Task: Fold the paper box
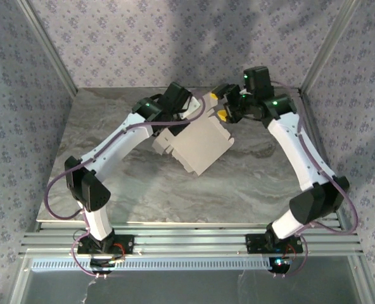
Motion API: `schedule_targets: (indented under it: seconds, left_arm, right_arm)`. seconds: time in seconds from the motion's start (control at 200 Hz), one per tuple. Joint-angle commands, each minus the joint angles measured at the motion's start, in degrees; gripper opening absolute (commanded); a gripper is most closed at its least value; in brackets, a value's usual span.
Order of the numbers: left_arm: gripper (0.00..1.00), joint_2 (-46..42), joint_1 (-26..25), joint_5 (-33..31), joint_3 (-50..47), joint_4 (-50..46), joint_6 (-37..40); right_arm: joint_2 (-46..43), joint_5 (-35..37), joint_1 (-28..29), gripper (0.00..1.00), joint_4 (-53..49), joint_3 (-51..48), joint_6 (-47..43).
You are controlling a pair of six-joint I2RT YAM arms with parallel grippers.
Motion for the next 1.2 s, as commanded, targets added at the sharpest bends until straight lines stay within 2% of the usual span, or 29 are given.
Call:
schedule_targets:
  seconds: [0.0, 0.255, 0.615, 0.745, 0.81, 0.885, 0.979, 1.004, 1.084, 1.194]
  left_arm:
    - [0.0, 0.4, -1.5, -1.0, 0.1, 4.3, 7.7]
    - [0.0, 1.1, -1.9, 0.0, -0.3, 5.7, 9.7]
    - [0.0, 1.0, -3.2, 0.7, -2.2, 7.8, 10.7]
    - [0.0, 0.0, -3.2, 1.5, -3.2, 9.0, 9.8]
    - [0.14, -1.0, -3.1, 2.2, -3.8, 9.8, 7.7]
    - [0.35, -3.0, -2.1, 4.9, -4.1, 10.8, 0.9]
    - [0.6, -6.9, 2.3, 11.5, -5.4, 12.4, -15.1]
    - [0.64, -7.8, 4.0, 13.7, -6.1, 12.7, -20.0]
    - [0.62, -9.8, 10.6, 23.5, -8.6, 12.5, -34.0]
    - [0.56, -11.1, 15.7, 31.0, -12.3, 12.6, -47.9]
  right_arm:
    - [2.3, -3.0, 1.2, 0.65, 5.6, -1.0, 9.4]
    - [4.5, -3.7, 0.1, 0.55, 8.6, -4.6, 12.3]
    - [7.0, -3.8, -0.4, 0.19, 8.6, -5.5, 10.8]
    - [6.9, -3.5, -1.4, 0.0, 8.1, -6.3, 9.6]
    - [6.3, -2.4, -2.1, 0.0, 6.2, -6.7, 8.3]
    - [4.5, -1.8, -3.2, 0.0, 4.5, -9.3, 7.9]
    - [1.7, -3.8, -5.0, 0.0, 10.1, -16.8, 10.7]
    - [1.1, -4.9, -5.5, 0.0, 11.8, -18.8, 11.4]
    - [-0.1, -7.5, -7.1, 0.0, 19.8, -23.0, 11.2]
    - [-1.0, -9.7, -9.8, 0.0, 23.4, -25.0, 6.3]
